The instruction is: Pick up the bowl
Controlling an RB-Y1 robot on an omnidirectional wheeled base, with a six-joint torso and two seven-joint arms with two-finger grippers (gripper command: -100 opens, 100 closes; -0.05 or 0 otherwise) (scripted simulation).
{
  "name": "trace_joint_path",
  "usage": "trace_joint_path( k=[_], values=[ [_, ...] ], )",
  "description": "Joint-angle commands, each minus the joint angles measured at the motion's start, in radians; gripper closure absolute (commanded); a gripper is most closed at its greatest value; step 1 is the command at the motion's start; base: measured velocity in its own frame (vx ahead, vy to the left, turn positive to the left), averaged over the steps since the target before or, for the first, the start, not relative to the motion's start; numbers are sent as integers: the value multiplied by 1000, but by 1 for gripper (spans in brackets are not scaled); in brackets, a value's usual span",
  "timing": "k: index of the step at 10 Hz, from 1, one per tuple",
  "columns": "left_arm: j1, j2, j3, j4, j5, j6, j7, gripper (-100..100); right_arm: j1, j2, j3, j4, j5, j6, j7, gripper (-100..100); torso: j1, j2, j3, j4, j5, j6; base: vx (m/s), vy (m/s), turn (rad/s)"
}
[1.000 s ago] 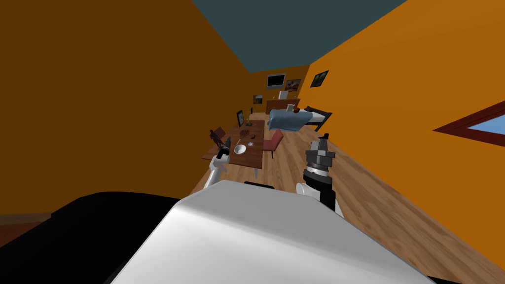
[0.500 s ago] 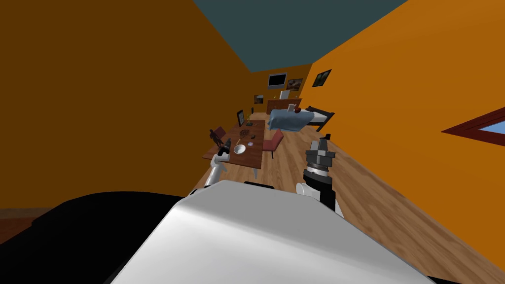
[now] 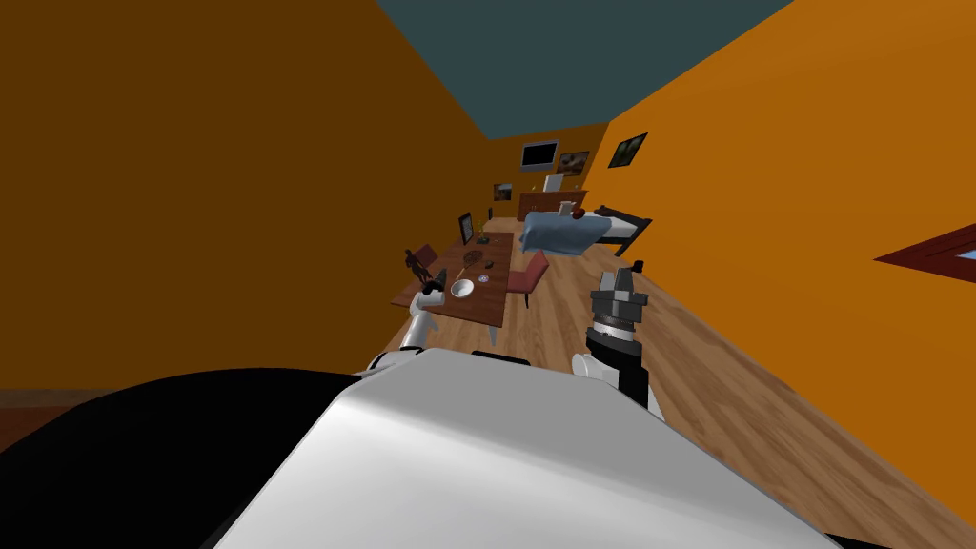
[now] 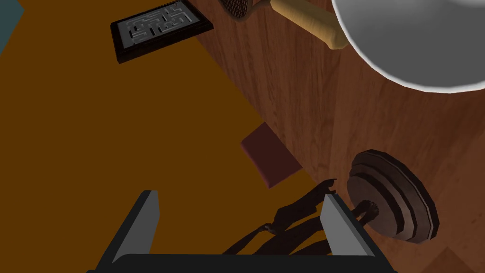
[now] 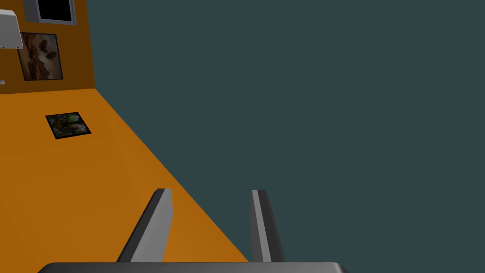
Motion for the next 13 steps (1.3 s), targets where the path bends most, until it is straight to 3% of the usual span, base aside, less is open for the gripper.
trace_joint_path(
  k=[1, 4, 6, 7, 8, 9, 10, 13],
  values=[
    [-18, 7, 6, 47, 2, 21, -3, -100, 0, 0, 0, 0, 0, 0, 0, 0, 0, 0, 0, 0, 0, 0, 6, -39, 28],
    [-99, 19, 37, 127, -3, 98, -16, -100, 0, 0, 0, 0, 0, 0, 0, 0, 0, 0, 0, 0, 0, 0, 12, -47, 49],
    [-99, 19, 37, 156, -3, 98, -16, -100, 0, 0, 0, 0, 0, 0, 0, 0, 0, 1, 0, 0, 0, 0, 3, -29, 13],
    [-137, 25, 52, 195, -6, 135, -22, -100, 0, 0, 0, 0, 0, 0, 0, 0, 2, 1, 1, 0, 0, 0, 12, -30, 51],
    [-137, 25, 52, 209, -6, 135, -22, -100, 0, 0, 0, 0, 0, 0, 0, 0, 1, 0, 0, 0, 0, 0, 12, -33, 35],
    [-174, 31, 66, 247, -8, 170, -28, -100, 0, 0, 0, 0, 0, 0, 0, 0, 1, 0, 0, 0, 0, 0, 3, -41, 53],
    [-174, 31, 66, 260, -8, 170, -28, -100, 0, 0, 0, 0, 0, 0, 0, 0, 1, 1, 0, 0, 0, 0, 5, -39, 28],
    [-242, 42, 93, 348, -12, 236, -40, -100, 0, 0, 0, 0, 0, 0, 0, 0, 1, 1, 0, 0, 0, 0, 6, -41, 40]
  ],
)
